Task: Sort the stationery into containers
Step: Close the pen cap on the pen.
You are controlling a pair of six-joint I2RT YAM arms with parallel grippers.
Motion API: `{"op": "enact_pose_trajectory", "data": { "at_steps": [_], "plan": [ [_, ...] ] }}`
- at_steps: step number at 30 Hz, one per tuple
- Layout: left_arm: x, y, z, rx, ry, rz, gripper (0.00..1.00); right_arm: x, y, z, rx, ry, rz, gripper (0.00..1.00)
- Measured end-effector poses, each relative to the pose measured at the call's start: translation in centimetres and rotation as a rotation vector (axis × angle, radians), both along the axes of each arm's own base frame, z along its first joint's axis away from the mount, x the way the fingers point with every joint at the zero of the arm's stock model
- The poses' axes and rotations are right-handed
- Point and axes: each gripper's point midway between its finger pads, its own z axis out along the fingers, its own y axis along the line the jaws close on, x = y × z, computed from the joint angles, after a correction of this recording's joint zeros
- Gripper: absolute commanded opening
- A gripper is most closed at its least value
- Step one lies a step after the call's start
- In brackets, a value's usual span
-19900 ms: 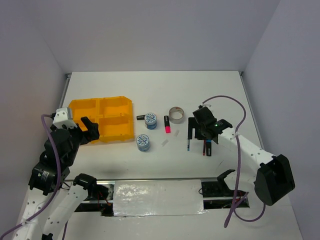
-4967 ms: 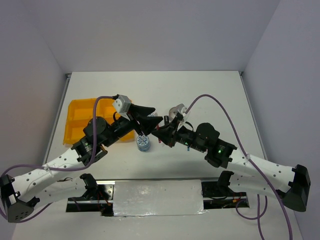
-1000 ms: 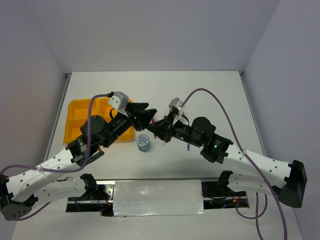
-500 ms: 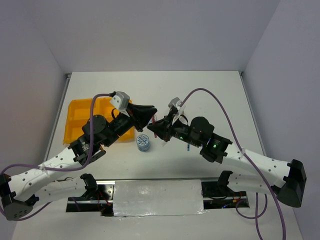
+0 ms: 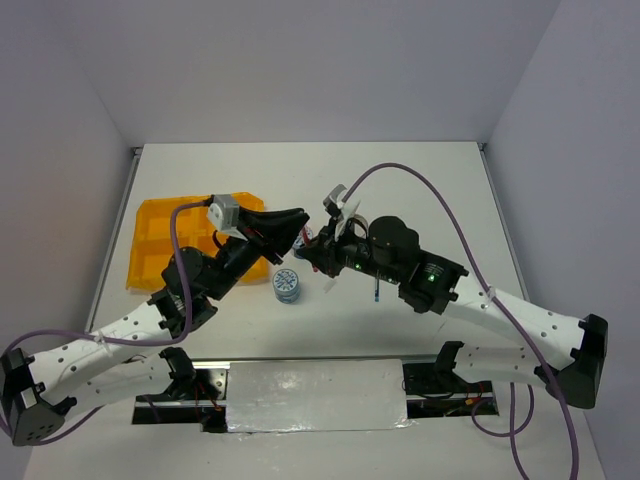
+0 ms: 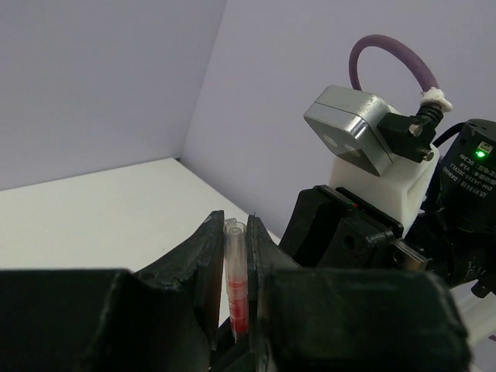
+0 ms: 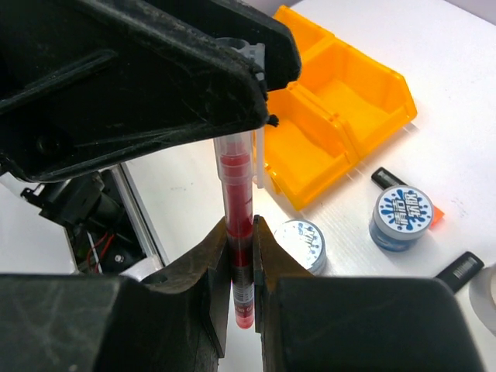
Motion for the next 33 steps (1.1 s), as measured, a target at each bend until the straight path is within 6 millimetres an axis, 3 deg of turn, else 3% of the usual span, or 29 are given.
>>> {"op": "enact_pose_trajectory", "data": {
  "at_steps": [7,17,18,23,25,26,29,31,32,33],
  "plan": [
    [0.0,0.3,-0.4,-0.076,0.003,-0.002,0.0,0.0,-0.6,-0.3,-0.017,0.054,0.067,0.0],
    [-0.2,1.4,0.1,0.027,0.09,0.042,0.0,-0.5,0.6,-1.1,0.007,-0.032,0.177,0.0],
    [-0.1,1.4,0.1,0.059,0.104,0.054,0.07,-0.4,0.7,-1.3,0.013,-0.047,0.185,0.0],
    [0.5,1.8,0.4,0.18,0.166,0.102,0.19,0.1,1.1,-1.1,0.034,-0.111,0.2,0.0],
    [0.4,1.9,0.5,0.202,0.176,0.107,0.41,0.2,1.2,-0.9,0.04,-0.124,0.202,0.0],
    [0.4,2.0,0.5,0.207,0.18,0.111,0.57,0.2,1.3,-0.9,0.038,-0.13,0.206,0.0],
    [0.5,2.4,0.3,0.217,0.184,0.125,0.75,0.2,1.4,-1.0,0.036,-0.127,0.208,0.0],
    [0.4,2.6,0.3,0.217,0.187,0.128,0.77,0.6,1.4,-1.5,0.026,-0.12,0.193,0.0],
    [0.3,2.7,0.4,0.214,0.186,0.129,0.9,0.8,1.5,-1.8,0.019,-0.114,0.185,0.0],
    [0.3,3.0,0.6,0.213,0.182,0.137,0.95,1.2,1.7,-2.4,0.006,-0.105,0.173,0.0]
  ]
}}
